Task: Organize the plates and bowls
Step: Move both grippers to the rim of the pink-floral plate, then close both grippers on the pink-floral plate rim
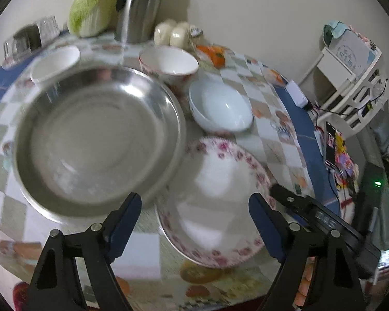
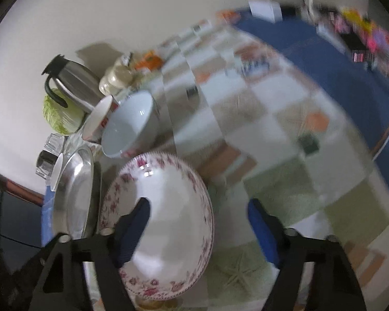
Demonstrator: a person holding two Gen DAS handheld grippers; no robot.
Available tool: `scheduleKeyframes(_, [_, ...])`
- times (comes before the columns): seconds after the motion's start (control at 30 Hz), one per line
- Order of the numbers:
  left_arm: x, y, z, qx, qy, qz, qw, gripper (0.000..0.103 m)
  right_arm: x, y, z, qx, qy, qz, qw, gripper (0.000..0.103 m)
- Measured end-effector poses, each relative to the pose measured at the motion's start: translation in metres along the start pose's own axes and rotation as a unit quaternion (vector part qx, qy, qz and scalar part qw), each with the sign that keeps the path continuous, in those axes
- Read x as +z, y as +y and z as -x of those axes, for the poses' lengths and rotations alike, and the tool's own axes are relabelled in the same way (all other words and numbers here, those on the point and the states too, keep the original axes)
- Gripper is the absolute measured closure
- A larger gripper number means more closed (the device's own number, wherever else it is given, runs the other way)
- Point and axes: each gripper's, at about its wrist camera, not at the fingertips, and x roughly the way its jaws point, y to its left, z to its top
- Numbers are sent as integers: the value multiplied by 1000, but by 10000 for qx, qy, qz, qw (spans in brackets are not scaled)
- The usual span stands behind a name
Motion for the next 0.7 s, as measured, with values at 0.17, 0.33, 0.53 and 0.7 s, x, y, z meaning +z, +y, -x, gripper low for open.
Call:
scheduleKeyframes(0.17, [-9, -2, -12, -110, 421, 87, 9990, 17, -7, -8, -14, -96, 379, -199, 9990, 56])
scheduleKeyframes(0.33, [-16, 5, -27, -314, 900, 406, 9946, 17, -9, -15, -18, -312, 501, -294, 9978, 72])
scheduleKeyframes(0.53, [-19, 10, -35, -130, 1088, 504, 9927, 33, -9, -15, -15, -448, 459, -249, 9976, 72])
scheduleKeyframes(0.7, [-19, 14, -45, -119, 1205, 534, 9912, 39, -6, -19, -10, -674, 358, -255, 9968, 72])
